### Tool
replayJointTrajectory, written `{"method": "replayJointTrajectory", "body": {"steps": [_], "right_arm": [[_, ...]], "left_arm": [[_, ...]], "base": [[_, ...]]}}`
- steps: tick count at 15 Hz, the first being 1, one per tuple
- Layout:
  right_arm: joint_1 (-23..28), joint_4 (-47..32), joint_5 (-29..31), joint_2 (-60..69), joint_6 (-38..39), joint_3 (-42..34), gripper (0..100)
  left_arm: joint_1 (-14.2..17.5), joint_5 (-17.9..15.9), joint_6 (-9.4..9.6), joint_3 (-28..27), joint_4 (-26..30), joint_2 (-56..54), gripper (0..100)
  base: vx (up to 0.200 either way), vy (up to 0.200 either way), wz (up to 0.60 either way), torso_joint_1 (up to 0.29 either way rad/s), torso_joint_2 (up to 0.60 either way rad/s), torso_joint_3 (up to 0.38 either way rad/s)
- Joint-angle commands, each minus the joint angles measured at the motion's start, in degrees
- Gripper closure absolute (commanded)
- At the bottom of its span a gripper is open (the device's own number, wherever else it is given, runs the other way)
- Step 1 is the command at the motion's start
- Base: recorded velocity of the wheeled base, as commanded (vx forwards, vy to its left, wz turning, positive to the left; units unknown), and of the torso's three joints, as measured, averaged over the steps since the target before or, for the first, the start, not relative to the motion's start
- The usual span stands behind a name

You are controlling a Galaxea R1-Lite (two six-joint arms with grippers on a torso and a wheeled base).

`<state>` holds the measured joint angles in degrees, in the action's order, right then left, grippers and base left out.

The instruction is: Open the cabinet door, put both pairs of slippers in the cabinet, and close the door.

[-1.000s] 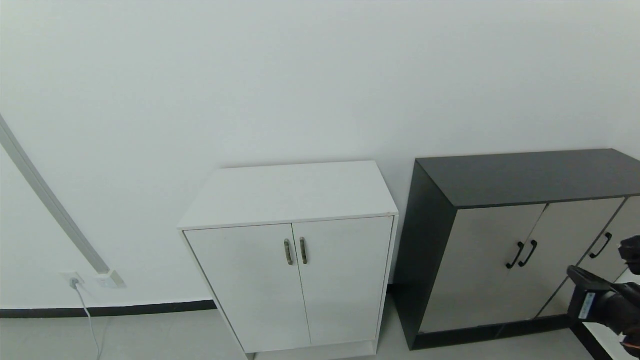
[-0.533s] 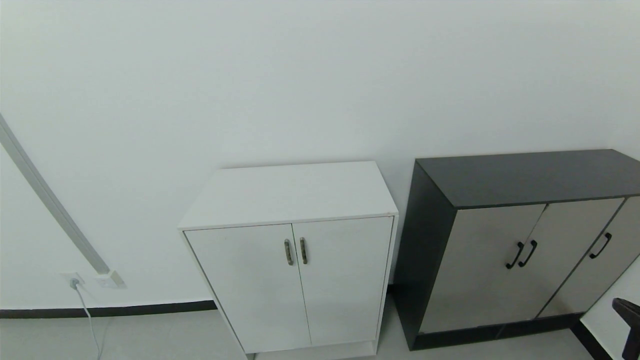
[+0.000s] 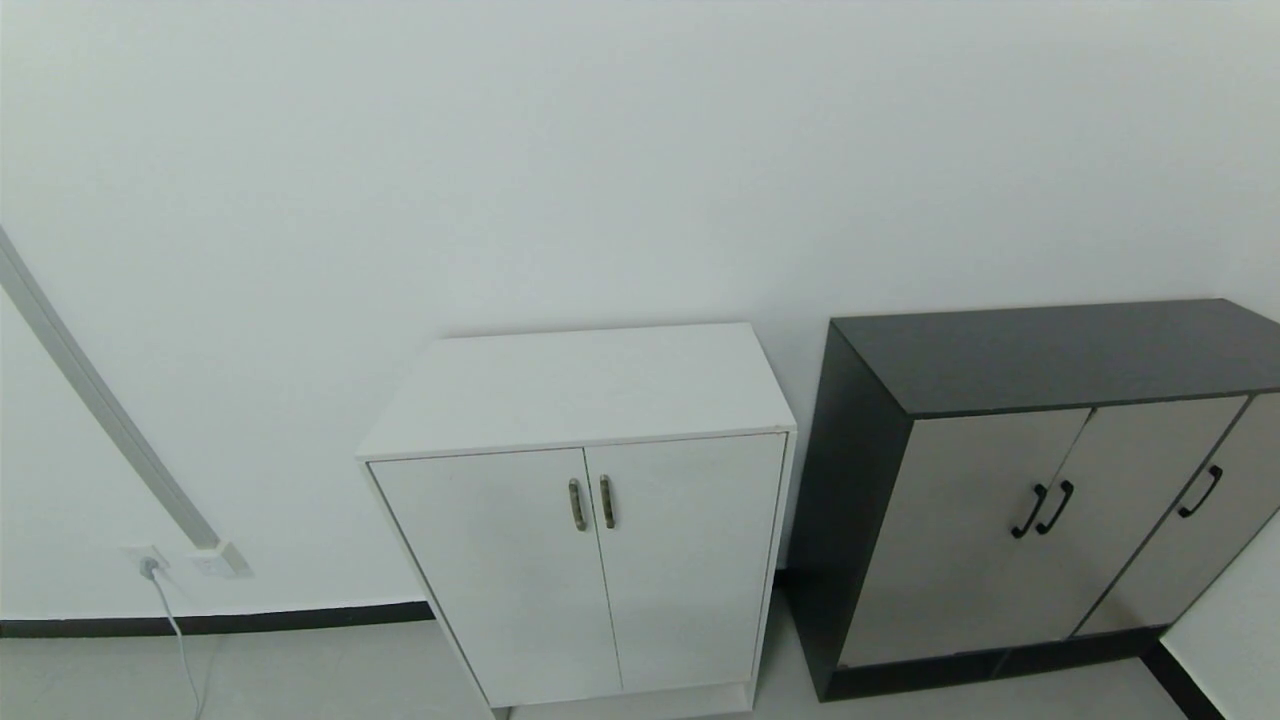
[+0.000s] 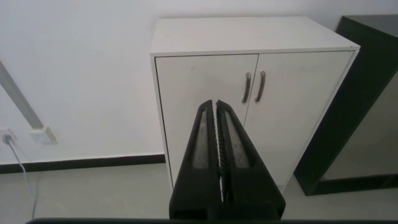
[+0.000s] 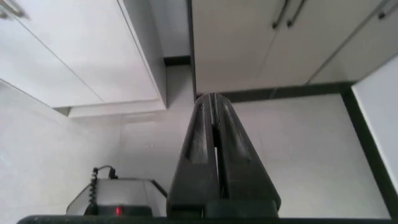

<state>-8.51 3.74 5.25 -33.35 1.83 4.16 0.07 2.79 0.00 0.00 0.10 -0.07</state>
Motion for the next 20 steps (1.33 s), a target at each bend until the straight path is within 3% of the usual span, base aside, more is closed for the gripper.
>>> {"method": "replayJointTrajectory", "body": {"steps": [1, 8, 14, 20], "right_arm": [[-0.46, -3.3, -2.09, 7.25, -0.07, -1.52, 100], [-0.9, -3.74, -2.88, 10.85, -2.8, -4.16, 100], [9.04, -3.74, -2.88, 20.43, -2.53, -4.16, 100], [8.86, -3.74, -2.35, 33.35, -2.27, -4.16, 100]], "left_arm": [[0.01, 0.02, 0.0, 0.0, -0.01, 0.07, 100], [0.01, -0.07, -0.09, 0.0, -0.01, 0.07, 100], [0.01, -0.15, 0.0, 0.0, -0.01, 0.07, 100], [0.01, -0.15, 0.0, 0.0, -0.01, 0.07, 100]], "base": [[0.0, 0.0, 0.0, 0.0, 0.0, 0.0], [0.0, 0.0, 0.0, 0.0, 0.0, 0.0], [0.0, 0.0, 0.0, 0.0, 0.0, 0.0], [0.0, 0.0, 0.0, 0.0, 0.0, 0.0]]}}
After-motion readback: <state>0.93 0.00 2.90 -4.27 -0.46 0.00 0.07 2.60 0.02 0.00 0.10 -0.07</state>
